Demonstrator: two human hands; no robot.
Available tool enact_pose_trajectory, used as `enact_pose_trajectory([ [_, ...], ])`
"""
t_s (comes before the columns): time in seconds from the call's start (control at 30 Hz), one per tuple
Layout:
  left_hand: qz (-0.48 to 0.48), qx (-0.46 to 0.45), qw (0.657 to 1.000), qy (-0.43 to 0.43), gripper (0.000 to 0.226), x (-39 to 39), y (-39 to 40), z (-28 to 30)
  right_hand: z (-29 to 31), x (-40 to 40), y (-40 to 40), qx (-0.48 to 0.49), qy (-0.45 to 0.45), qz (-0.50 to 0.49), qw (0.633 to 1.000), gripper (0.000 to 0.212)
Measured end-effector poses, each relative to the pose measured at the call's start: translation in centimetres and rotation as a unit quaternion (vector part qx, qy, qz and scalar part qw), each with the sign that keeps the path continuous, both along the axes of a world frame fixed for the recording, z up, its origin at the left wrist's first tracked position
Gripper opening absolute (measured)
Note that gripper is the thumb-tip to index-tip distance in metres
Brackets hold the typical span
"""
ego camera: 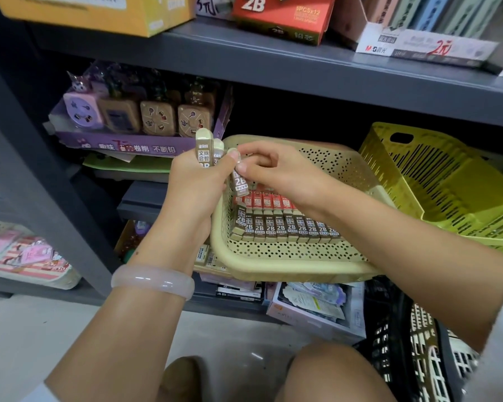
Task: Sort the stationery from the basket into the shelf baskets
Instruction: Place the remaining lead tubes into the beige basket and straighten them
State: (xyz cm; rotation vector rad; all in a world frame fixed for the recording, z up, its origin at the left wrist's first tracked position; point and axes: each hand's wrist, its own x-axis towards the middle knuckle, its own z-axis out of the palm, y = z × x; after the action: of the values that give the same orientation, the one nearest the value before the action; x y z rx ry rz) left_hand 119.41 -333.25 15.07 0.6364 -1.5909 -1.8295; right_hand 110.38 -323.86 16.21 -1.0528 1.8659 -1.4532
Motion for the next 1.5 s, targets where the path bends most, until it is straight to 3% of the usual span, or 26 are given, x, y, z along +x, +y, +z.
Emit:
enact_pose_trajectory([
  [0.1,0.009,0.002,1.000,-0.012,0.016,0.0,-0.2,-0.1,-0.1,-0.4,-0.1,0.009,-0.010,-0.032,0.999,0.019],
  [0.3,0.016,0.069,0.997,0.003,0.013,0.3,-0.4,0.3,-2.0,-2.1,0.2,0.244,-0.020,-0.121,0.962,0.018],
  [0.47,0.014,0.037,0.999,-0.010,0.001,0.2,-0.3,0.3,-3.0,-2.0,-0.8,0.308,-0.080,-0.107,0.942,0.004],
  [0.53,0.022,0.018,0.999,-0.021,0.004,0.2,-0.4,0.2,-3.2,-1.8,-1.0,0.308,-0.093,-0.115,0.940,0.003],
  [0.73,0.062,-0.057,0.996,-0.041,0.008,0.2,-0.5,0.4,-3.7,-1.7,-1.3,0.308,-0.083,-0.120,0.940,0.033],
  [0.9,0.041,-0.078,0.995,-0.051,0.012,0.2,-0.3,0.2,-4.0,-1.6,-1.2,0.294,-0.044,-0.097,0.950,0.029],
  [1.0,0.033,-0.087,0.994,-0.056,0.013,0.3,-0.5,0.1,-2.9,-1.7,-0.8,0.295,0.036,-0.089,0.951,0.020],
  [1.07,0.017,-0.087,0.994,-0.058,0.014,0.2,-0.5,0.0,-1.7,-1.8,-0.6,0.219,0.041,-0.109,0.969,0.018],
  [1.17,-0.006,-0.095,0.994,-0.059,0.016,0.1,-0.3,-0.1,0.3,-1.5,-0.6,0.028,-0.108,-0.084,0.990,0.017],
  [1.23,-0.017,-0.099,0.993,-0.060,0.018,0.0,-0.2,-0.2,0.9,-1.2,-0.8,-0.018,-0.103,-0.059,0.993,0.016],
  [1.4,-0.011,-0.099,0.993,-0.068,0.016,0.2,-0.3,-0.2,0.3,-1.7,-0.7,-0.021,-0.081,-0.112,0.990,0.007],
  [1.5,0.004,-0.077,0.994,-0.074,0.016,0.3,-0.4,-0.1,-0.3,-2.9,0.3,0.103,-0.052,-0.153,0.981,0.005],
])
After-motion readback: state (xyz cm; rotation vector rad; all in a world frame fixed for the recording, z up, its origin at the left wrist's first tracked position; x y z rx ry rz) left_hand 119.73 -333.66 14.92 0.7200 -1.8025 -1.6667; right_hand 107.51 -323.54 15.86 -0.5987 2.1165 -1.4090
